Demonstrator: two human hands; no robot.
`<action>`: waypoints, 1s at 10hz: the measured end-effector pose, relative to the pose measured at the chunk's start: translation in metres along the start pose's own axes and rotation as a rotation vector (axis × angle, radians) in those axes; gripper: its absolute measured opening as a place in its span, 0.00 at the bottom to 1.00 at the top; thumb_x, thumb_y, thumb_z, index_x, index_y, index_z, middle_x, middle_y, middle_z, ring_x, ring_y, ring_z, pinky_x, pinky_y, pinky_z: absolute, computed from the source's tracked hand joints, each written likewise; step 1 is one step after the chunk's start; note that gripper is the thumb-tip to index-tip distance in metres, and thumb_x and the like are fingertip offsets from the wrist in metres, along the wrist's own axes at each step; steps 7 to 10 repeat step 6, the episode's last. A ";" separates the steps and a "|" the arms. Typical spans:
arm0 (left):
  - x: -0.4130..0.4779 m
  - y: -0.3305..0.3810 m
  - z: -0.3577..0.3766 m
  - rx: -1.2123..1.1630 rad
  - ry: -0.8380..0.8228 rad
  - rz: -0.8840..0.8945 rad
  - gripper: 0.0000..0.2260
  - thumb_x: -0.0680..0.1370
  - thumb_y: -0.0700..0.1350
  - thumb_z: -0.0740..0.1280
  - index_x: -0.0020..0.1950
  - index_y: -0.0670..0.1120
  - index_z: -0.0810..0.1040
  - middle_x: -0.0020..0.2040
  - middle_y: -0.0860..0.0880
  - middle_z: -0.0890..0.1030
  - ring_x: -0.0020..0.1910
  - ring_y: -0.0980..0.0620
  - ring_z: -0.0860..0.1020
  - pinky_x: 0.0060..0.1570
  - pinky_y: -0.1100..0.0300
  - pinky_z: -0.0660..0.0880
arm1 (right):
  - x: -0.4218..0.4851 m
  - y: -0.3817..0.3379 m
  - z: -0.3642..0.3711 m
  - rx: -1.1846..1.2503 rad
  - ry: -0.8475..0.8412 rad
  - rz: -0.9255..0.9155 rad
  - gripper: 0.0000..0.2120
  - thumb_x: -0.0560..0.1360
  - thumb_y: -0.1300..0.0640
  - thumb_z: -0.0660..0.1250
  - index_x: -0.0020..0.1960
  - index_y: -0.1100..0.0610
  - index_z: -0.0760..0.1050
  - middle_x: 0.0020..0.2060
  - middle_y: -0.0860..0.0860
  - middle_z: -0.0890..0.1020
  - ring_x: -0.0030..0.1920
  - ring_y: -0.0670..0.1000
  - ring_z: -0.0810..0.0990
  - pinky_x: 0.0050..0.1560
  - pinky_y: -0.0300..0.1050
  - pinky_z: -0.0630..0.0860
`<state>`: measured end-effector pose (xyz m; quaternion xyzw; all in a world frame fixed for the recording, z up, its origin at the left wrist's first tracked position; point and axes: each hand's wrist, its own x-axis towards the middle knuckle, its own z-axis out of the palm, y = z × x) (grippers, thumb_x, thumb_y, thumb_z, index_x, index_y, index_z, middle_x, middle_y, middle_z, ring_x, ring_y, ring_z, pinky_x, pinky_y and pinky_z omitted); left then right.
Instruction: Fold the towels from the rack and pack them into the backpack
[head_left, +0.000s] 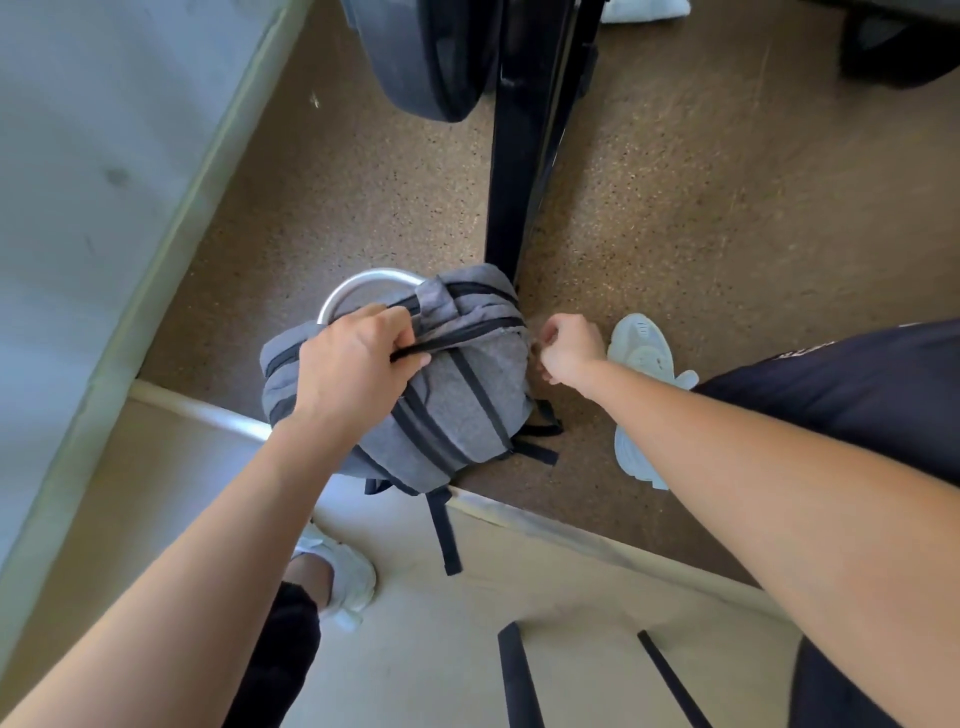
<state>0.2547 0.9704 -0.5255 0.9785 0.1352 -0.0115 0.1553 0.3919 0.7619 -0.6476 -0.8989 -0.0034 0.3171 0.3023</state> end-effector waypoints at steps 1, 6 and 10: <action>-0.001 -0.003 0.000 -0.040 -0.014 0.027 0.12 0.74 0.52 0.75 0.45 0.48 0.75 0.43 0.51 0.78 0.42 0.46 0.76 0.34 0.56 0.67 | -0.010 0.001 -0.002 -0.029 -0.081 0.026 0.12 0.81 0.59 0.63 0.63 0.53 0.77 0.50 0.57 0.84 0.42 0.57 0.86 0.41 0.53 0.86; -0.077 0.052 -0.062 -0.437 -0.142 -0.078 0.04 0.79 0.48 0.72 0.46 0.49 0.82 0.43 0.57 0.83 0.44 0.58 0.80 0.50 0.54 0.79 | -0.110 -0.072 -0.093 -0.457 -0.265 -0.363 0.10 0.80 0.58 0.62 0.51 0.58 0.82 0.43 0.55 0.85 0.44 0.55 0.84 0.51 0.54 0.83; -0.077 0.052 -0.062 -0.437 -0.142 -0.078 0.04 0.79 0.48 0.72 0.46 0.49 0.82 0.43 0.57 0.83 0.44 0.58 0.80 0.50 0.54 0.79 | -0.110 -0.072 -0.093 -0.457 -0.265 -0.363 0.10 0.80 0.58 0.62 0.51 0.58 0.82 0.43 0.55 0.85 0.44 0.55 0.84 0.51 0.54 0.83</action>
